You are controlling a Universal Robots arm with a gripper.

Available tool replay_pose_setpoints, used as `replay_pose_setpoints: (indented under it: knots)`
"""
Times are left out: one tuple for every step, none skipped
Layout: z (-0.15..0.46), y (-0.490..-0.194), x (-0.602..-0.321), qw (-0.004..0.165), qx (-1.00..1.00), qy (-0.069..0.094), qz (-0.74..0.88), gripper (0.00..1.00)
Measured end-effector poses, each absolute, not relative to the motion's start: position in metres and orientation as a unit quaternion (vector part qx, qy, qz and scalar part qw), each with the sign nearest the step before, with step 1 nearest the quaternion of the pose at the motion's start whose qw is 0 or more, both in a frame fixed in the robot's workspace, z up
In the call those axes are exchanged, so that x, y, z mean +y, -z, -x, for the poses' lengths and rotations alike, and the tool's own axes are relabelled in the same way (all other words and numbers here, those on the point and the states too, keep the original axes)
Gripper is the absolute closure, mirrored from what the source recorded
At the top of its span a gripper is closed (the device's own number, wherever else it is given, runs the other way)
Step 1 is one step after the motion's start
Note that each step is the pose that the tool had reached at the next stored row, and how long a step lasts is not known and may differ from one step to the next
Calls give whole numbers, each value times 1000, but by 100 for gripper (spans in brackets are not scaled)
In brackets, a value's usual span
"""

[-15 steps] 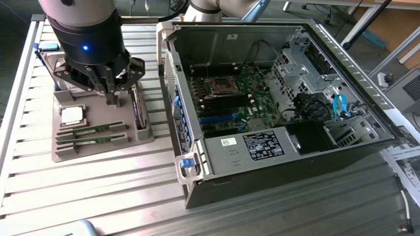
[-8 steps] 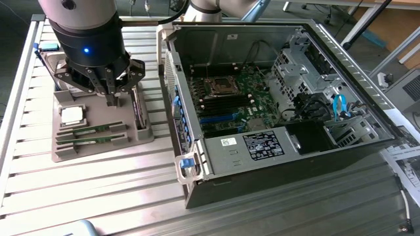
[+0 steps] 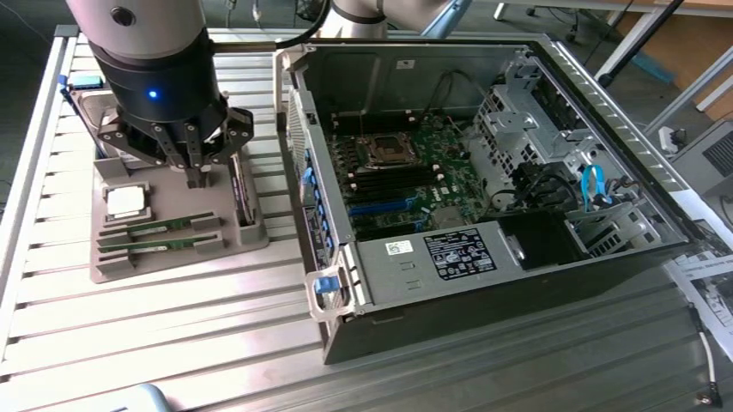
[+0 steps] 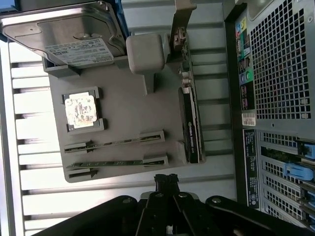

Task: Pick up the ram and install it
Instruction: 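Pick up the ram and move it above insertion slot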

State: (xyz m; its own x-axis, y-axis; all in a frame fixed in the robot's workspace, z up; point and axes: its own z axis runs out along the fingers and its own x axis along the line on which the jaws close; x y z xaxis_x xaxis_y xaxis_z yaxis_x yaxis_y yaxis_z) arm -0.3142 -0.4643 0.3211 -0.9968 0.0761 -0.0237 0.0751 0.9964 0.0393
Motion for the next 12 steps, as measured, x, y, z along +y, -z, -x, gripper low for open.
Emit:
replay_pose_setpoints:
  knots:
    - [314,-321,-464,13,999,-19,-38,89]
    - [314,-320,-464,13,999,-19,-38,89]
    - [314,-319,-464,13,999,-19,-38,89]
    - [314,-319,-464,13,999,-19,-38,89]
    - [314,-318,-464,13,999,-19,-38,89]
    - [314,-317,-464,13,999,-19,-38,89]
    - [314,-317,-464,13,999,-19,-38,89]
    - [314,-316,-464,13,999,-19,-38,89]
    - [314,-316,-464,13,999,-19,-38,89]
    - [314,-315,-464,13,999,-19,-38,89]
    - [314,-314,-464,13,999,-19,-38,89]
    - [314,-313,-464,13,999,-19,-38,89]
